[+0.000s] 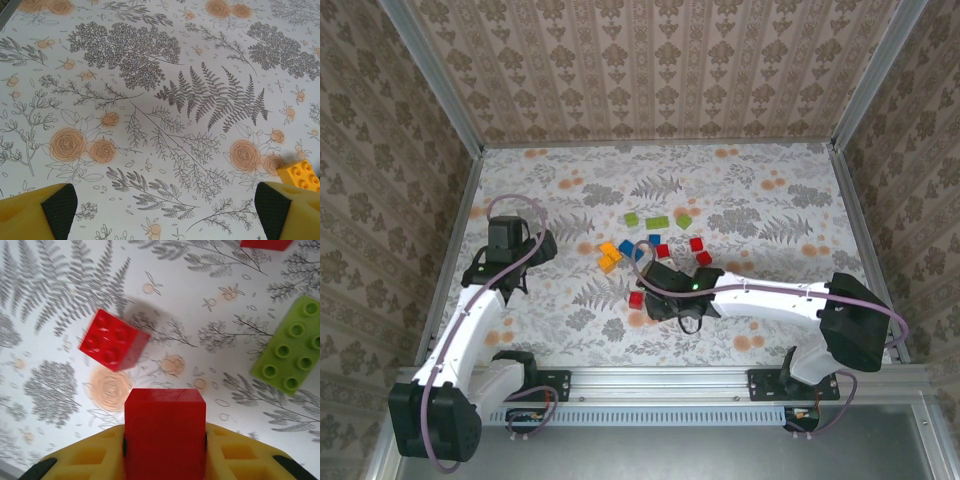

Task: Assemble a carrot with lego

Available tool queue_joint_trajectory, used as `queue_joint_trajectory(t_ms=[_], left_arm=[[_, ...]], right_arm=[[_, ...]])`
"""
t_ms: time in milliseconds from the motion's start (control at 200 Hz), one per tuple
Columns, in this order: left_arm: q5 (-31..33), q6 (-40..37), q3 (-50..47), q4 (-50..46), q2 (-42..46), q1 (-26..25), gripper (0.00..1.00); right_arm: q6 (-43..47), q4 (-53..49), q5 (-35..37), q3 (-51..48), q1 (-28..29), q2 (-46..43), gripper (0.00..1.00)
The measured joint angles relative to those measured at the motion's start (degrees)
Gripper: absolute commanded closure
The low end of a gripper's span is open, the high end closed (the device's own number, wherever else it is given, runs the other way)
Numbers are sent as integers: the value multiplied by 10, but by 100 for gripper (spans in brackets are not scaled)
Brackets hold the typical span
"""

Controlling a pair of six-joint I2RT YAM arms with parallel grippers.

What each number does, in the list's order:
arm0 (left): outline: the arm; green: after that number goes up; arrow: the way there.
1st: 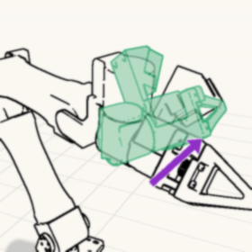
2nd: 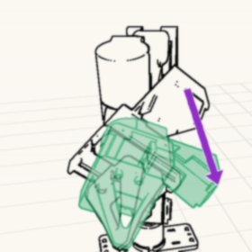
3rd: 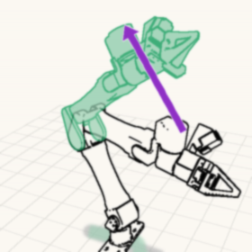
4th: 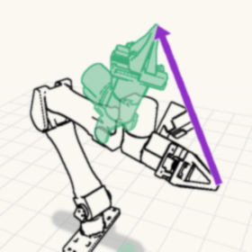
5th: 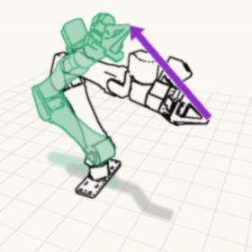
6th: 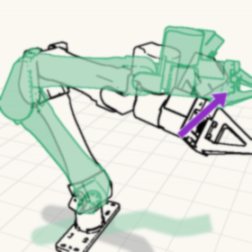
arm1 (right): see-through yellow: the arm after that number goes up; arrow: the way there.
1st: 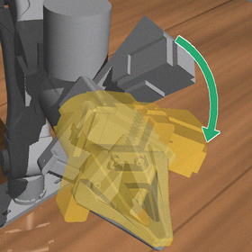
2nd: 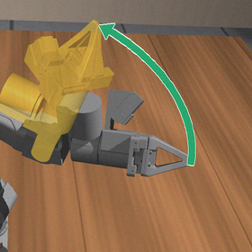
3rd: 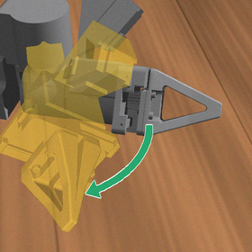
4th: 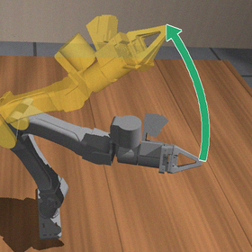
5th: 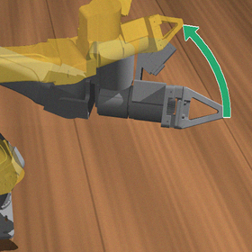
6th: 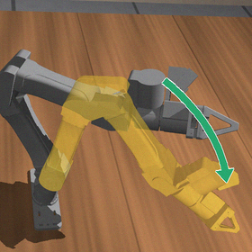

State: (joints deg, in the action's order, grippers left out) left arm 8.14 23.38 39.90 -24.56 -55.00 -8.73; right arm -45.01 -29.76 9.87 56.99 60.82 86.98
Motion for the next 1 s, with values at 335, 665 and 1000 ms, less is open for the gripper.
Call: queue_joint_trajectory(t_ms=[335,665,1000], left_arm=[[1,0,0,-2,1,-3,5],[3,0,3,-3,8,-3,5],[2,0,3,-3,11,-3,5]], right_arm=[[-85,40,-9,80,2,99,71],[-130,43,-6,82,2,119,71],[-162,43,12,82,2,122,70]])
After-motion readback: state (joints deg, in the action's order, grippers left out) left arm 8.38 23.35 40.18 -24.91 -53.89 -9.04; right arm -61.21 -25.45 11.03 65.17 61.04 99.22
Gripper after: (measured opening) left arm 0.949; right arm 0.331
